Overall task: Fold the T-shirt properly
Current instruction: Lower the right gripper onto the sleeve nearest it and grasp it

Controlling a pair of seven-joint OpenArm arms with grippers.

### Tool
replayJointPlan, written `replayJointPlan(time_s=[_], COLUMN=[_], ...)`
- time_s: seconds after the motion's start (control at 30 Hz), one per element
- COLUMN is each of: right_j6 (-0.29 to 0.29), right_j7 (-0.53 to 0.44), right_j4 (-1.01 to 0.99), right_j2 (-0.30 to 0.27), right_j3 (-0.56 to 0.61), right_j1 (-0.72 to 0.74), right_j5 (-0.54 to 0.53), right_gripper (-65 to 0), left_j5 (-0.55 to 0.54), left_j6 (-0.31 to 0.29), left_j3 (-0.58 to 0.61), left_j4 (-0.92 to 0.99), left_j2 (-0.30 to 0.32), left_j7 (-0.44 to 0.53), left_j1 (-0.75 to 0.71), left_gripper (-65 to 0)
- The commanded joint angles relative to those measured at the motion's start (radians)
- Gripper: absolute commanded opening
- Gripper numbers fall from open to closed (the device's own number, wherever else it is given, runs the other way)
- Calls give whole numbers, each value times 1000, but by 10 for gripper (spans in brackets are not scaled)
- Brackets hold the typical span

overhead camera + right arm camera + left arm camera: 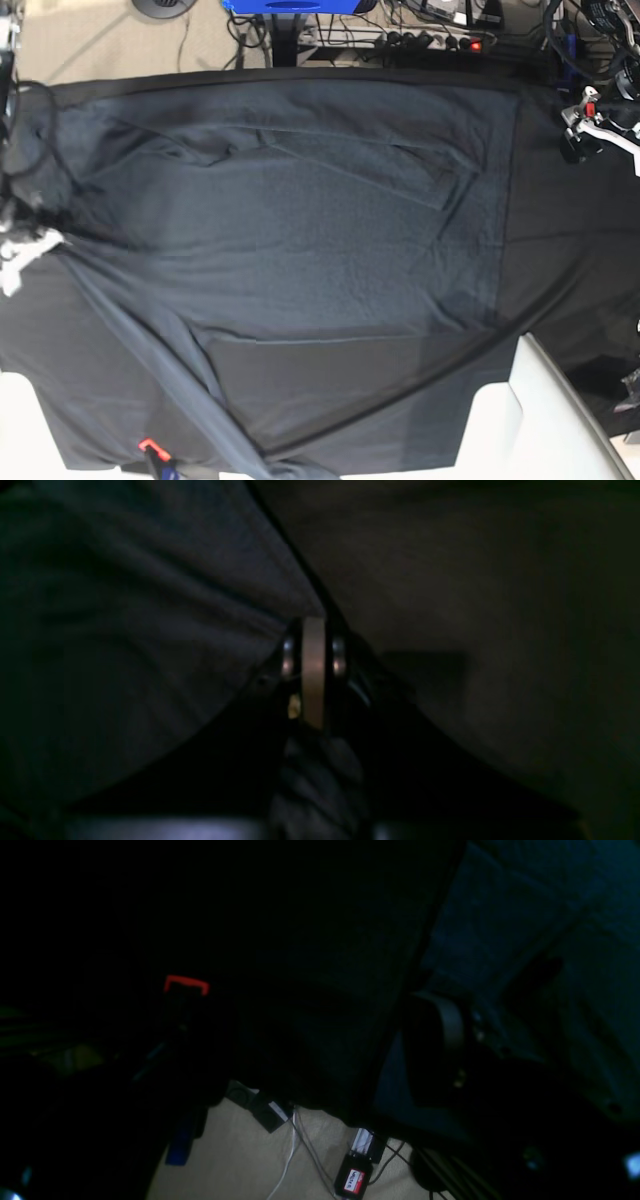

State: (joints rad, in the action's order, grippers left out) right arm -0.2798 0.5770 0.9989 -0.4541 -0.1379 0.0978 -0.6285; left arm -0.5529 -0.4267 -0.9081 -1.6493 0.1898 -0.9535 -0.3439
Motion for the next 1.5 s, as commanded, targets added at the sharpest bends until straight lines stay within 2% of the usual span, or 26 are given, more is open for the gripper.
replayJointPlan(time_s=[0.0, 0.2, 0.3, 0.37, 0.47, 0.57, 0.67, 0.8, 0.97, 1.27, 1.47], right_j6=[-5, -5, -5, -5, -5, -5, -5, -5, -5, -5, -5], right_j7=[-4, 47, 104, 134, 137, 139, 142, 143, 99, -24, -32], right_j4=[34, 59, 61, 65, 110, 168, 163, 5, -180, -352, -357], right_j2=[-19, -19, 2, 7, 19, 35, 42, 42, 33, 35, 19], right_j3=[-24, -67, -67, -67, -68, -68, -56, -41, 80, 199, 202], right_j1=[-2, -53, -53, -48, -46, -42, 15, 136, 254, 323, 323], right_j5=[-12, -14, -14, -15, -15, -14, -11, -9, -9, -9, -9], right_gripper=[-647, -642, -630, -567, -434, -369, -368, -366, -365, -365, -368], left_j5=[-11, -11, -11, -11, -11, -11, -11, -11, -11, -11, -11], left_j6=[-2, -2, -2, -2, -2, -2, -2, -2, -2, -2, -2], left_j3=[-6, -4, -4, -4, -4, -4, -4, -4, -4, -6, -6], left_j4=[-13, -13, -13, -13, -13, -13, -13, -13, -13, -13, -13], left_j2=[18, 18, 18, 18, 18, 18, 18, 18, 18, 20, 20], left_j7=[18, 18, 18, 18, 18, 18, 18, 18, 18, 18, 18], left_j1=[-1, 1, 1, 1, -1, -5, -5, -2, -4, -7, -4], left_gripper=[-165, -165, -165, -165, -165, -165, -165, -165, -165, -165, -165])
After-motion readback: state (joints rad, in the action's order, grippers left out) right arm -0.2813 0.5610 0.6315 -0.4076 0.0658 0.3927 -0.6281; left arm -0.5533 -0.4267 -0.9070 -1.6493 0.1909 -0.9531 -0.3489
